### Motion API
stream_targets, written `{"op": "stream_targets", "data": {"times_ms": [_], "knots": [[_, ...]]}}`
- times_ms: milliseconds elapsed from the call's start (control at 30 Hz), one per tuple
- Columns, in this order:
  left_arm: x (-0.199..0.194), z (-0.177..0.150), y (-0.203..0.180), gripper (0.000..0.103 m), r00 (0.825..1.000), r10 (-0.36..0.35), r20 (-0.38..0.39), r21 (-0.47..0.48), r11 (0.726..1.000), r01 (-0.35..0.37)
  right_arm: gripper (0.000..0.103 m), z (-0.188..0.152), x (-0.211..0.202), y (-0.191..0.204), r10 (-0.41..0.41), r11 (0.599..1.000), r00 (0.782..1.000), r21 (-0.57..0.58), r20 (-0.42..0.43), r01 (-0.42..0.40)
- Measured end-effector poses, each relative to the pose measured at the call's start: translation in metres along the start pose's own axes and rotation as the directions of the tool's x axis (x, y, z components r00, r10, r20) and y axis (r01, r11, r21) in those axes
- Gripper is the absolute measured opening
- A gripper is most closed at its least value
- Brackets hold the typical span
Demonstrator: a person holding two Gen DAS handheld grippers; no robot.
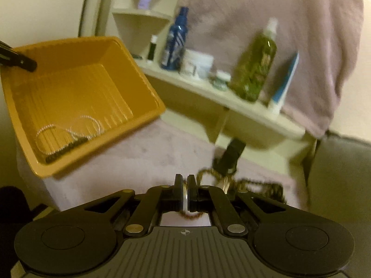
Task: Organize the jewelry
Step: 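Grasp a small gold-and-bead bracelet from the pile with the right gripper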
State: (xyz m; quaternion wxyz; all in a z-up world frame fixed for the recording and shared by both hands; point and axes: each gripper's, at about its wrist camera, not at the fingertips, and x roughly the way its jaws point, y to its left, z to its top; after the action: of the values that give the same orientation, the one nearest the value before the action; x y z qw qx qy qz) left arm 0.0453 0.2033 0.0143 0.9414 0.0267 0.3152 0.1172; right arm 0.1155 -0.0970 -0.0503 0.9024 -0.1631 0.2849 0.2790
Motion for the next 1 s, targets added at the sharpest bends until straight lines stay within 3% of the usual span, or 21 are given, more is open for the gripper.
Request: {"op": "stream_targets", "data": {"times_ms": [167,267,600,833,1000], "knots": [[0.0,0.0,-0.001,0.005,1.0,0.003,-0.004,0.004,1.0,-0.003,0.027,-0.012,0.009,-0.006,0.017,0.999,0.999,0.042,-0.041,-0.015],[0.0,0.0,-0.001,0.005,1.0,0.004,-0.004,0.004,1.0,-0.004,0.028,-0.013,0.018,-0.008,0.025,0.998,0.998,0.056,-0.057,-0.022],[0.002,-0.002,0.001,0.005,1.0,0.008,-0.014,-0.003,1.0,-0.008,0.026,-0.007,0.049,-0.01,0.072,0.989,0.994,0.135,-0.078,-0.061],[0.002,-0.001,0.001,0.005,1.0,0.008,-0.013,-0.003,1.0,-0.008,0.024,-0.003,0.059,-0.014,0.062,0.979,0.995,0.198,-0.073,-0.047],[0.003,-0.001,0.002,0.005,1.0,0.006,-0.013,-0.006,1.0,-0.006,0.007,-0.004,0.056,-0.011,0.064,0.979,0.995,0.196,-0.078,-0.048]]}}
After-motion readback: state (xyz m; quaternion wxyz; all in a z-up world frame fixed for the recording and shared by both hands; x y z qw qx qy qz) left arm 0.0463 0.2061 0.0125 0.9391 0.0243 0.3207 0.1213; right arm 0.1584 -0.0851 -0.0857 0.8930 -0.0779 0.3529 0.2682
